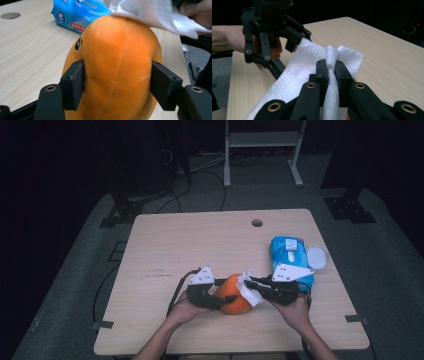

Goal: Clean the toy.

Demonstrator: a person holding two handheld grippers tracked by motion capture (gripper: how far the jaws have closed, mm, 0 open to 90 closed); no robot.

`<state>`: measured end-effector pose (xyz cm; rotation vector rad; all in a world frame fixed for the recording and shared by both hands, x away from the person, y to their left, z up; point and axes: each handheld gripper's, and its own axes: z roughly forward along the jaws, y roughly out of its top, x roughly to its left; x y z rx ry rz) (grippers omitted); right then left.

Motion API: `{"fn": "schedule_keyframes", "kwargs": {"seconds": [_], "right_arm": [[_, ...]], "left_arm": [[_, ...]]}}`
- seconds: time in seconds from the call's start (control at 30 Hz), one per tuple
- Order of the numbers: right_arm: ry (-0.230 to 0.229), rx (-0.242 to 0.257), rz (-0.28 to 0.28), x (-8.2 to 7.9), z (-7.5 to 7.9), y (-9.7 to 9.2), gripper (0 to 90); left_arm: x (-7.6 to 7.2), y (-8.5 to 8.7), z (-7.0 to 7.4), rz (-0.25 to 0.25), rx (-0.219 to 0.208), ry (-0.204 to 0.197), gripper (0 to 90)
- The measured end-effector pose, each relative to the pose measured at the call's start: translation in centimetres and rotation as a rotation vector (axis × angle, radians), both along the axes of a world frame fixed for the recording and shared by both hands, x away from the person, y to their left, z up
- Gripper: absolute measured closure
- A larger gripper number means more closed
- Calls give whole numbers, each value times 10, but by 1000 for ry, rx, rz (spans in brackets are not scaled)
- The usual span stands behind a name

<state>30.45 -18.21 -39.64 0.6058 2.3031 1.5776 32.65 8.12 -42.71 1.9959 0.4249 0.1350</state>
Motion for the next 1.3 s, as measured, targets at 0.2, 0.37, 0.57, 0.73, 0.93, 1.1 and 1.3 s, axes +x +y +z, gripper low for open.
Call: {"fn": "schedule_keyframes", "kwargs": {"seconds": [0.2, 0.37, 0.57, 0.73, 0.93, 1.1, 1.3], "right_arm": [[-39, -48, 58, -7, 5, 23, 824], [-48, -43, 25, -1, 7, 17, 824], [-12, -23, -46, 12, 0, -6, 824], [56, -20, -83, 17, -12, -22, 824], [38, -32, -87, 11, -10, -21, 825], [-5, -27, -45, 4, 2, -7, 824], [-42, -54, 5, -2, 8, 14, 823]], "left_arm": [[-5, -7, 0, -8, 10, -15, 327], [-4, -5, 0, -10, 1, -7, 329], [-1, 0, -1, -15, -8, 6, 327], [0, 0, -2, -12, -17, 10, 326], [-1, -3, -2, -10, -12, 0, 324], [-2, -5, -2, -2, -15, -1, 324], [-4, -8, -2, 1, -18, -11, 301]]}}
